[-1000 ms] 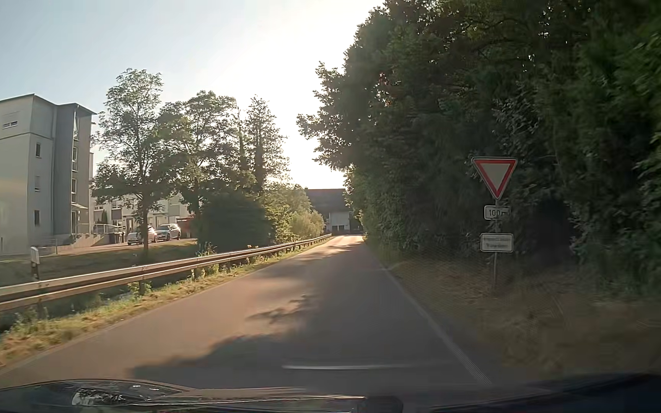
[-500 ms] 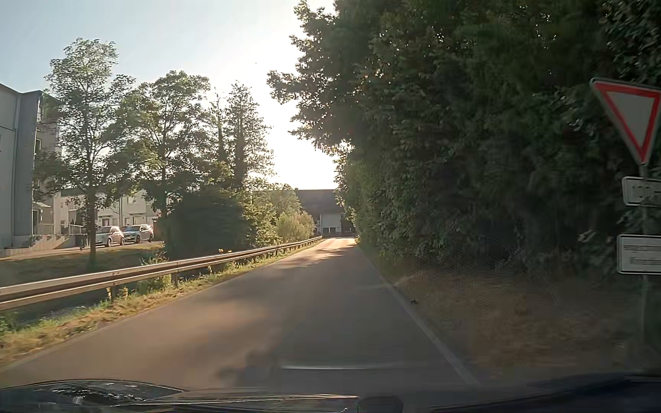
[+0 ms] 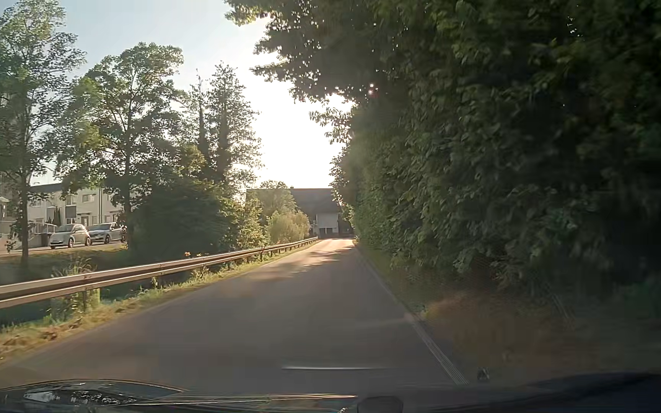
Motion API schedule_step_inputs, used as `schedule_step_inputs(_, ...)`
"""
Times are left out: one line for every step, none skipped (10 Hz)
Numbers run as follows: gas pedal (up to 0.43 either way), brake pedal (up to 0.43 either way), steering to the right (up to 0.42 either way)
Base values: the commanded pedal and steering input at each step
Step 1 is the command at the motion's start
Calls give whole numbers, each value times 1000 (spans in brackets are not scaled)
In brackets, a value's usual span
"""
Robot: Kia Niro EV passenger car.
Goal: Follow the waypoints while adhering to traffic rules and regulations
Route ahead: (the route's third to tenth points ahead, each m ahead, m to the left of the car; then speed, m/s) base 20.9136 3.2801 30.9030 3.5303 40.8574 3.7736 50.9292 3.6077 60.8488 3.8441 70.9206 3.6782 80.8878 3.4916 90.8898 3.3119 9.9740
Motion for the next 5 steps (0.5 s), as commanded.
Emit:
schedule_step_inputs(47, 0, -5)
schedule_step_inputs(47, 0, -5)
schedule_step_inputs(47, 0, -5)
schedule_step_inputs(47, 0, -5)
schedule_step_inputs(47, 0, -4)
